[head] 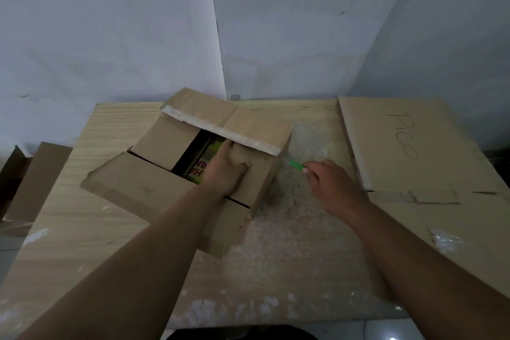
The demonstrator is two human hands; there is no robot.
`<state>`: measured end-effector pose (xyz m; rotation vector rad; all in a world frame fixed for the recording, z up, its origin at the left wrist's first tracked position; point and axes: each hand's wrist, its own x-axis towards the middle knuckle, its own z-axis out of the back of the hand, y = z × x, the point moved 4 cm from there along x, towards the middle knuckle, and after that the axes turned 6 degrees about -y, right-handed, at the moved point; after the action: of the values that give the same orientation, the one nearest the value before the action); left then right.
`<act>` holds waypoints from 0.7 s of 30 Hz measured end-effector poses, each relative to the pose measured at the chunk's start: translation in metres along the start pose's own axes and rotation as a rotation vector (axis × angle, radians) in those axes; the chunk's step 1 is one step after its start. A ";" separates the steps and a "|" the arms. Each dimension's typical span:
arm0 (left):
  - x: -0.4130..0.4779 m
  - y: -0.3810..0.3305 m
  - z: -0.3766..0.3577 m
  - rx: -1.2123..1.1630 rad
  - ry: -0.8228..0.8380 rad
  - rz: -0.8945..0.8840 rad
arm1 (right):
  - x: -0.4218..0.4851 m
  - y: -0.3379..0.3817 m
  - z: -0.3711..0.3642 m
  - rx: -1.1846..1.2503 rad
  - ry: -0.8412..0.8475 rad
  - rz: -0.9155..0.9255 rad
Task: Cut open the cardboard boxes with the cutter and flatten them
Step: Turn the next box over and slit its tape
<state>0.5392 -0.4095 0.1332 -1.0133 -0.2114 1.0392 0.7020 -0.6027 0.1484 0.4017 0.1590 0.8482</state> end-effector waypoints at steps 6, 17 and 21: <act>0.005 -0.006 0.002 0.097 0.083 -0.112 | 0.008 0.004 -0.006 0.026 0.032 0.049; 0.008 0.009 0.021 0.146 0.183 -0.164 | 0.015 -0.031 -0.008 -0.088 0.045 -0.289; 0.006 0.012 0.030 0.228 0.224 -0.178 | -0.007 -0.032 -0.037 -0.042 0.278 -0.481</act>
<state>0.5173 -0.3855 0.1393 -0.8785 0.0014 0.7627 0.7083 -0.6167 0.1016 0.1896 0.4749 0.4269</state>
